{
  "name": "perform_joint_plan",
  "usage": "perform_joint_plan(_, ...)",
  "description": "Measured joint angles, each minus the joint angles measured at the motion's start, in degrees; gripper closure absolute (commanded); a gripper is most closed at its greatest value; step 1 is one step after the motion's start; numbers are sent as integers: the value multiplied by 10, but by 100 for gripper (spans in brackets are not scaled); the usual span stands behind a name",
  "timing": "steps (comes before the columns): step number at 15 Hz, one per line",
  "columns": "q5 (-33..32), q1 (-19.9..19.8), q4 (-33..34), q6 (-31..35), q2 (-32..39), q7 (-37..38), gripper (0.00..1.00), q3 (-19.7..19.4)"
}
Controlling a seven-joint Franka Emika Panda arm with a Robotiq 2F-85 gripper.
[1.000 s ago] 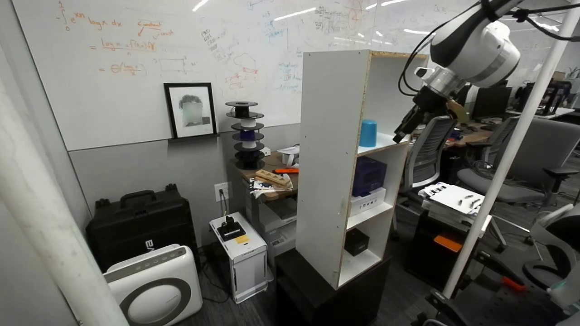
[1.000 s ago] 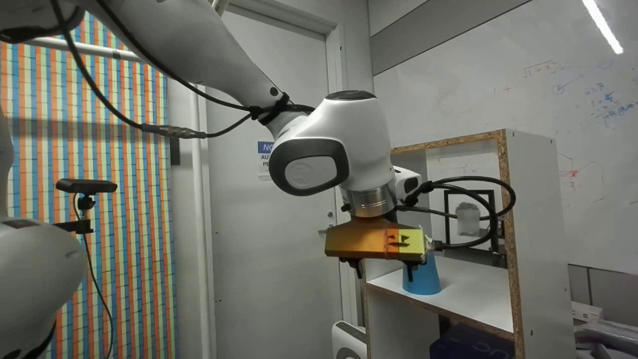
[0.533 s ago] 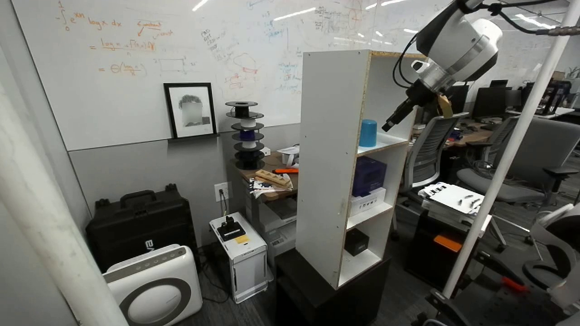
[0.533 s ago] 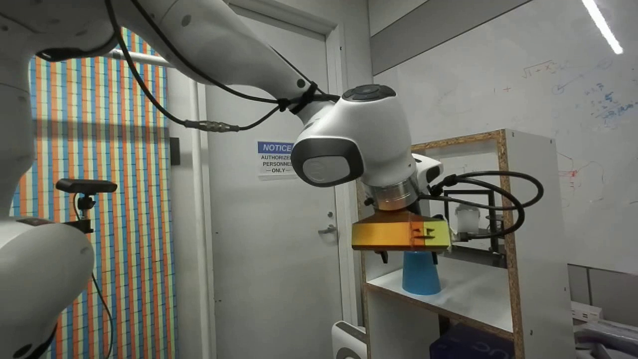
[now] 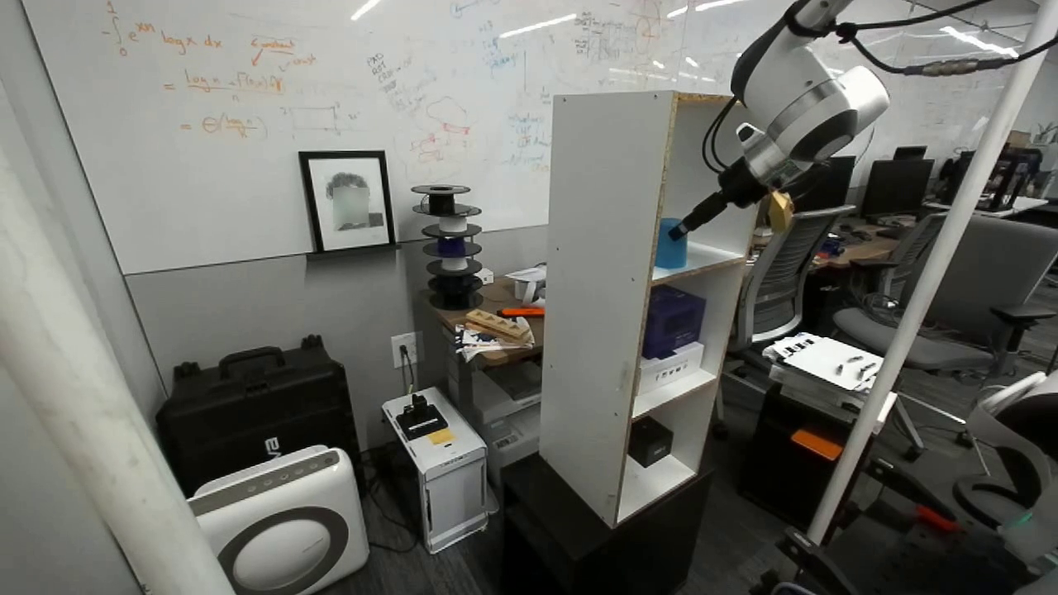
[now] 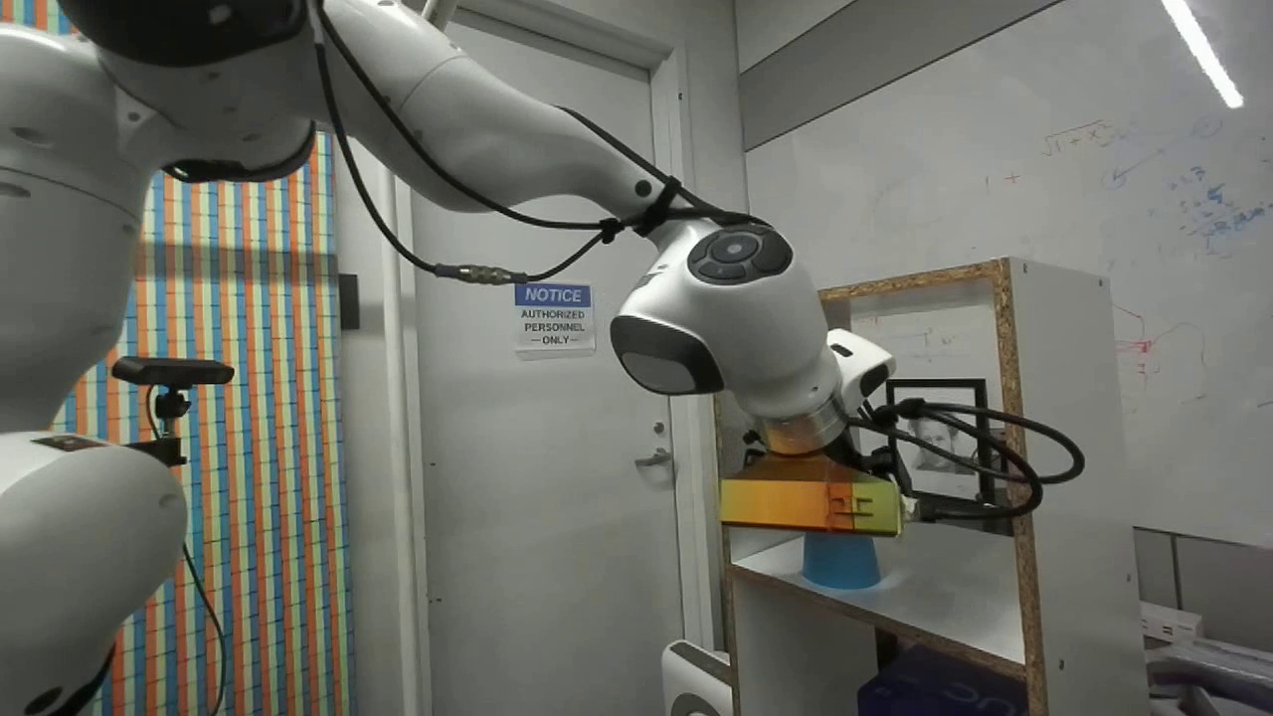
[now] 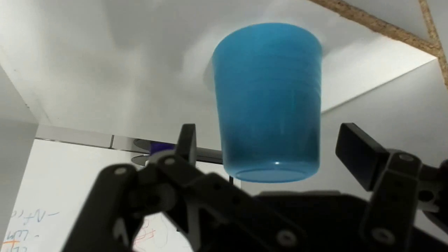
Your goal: Put the blue cup on top of the cabinet
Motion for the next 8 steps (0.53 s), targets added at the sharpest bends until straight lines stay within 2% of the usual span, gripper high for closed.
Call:
perform_joint_plan(1,25,-11,13,-11,23,-10,25,7)
perform_joint_plan(2,47,-23,27,-22,47,-17,26,15)
perform_joint_plan(3,67,-36,40,-32,70,-23,35,24)
perform_joint_plan(4,73,-67,56,-32,88,-24,42,56)
perform_joint_plan(5,73,-111,70,-30,96,-24,48,103)
perform_joint_plan(8,54,-230,98,-5,88,-23,49,236)
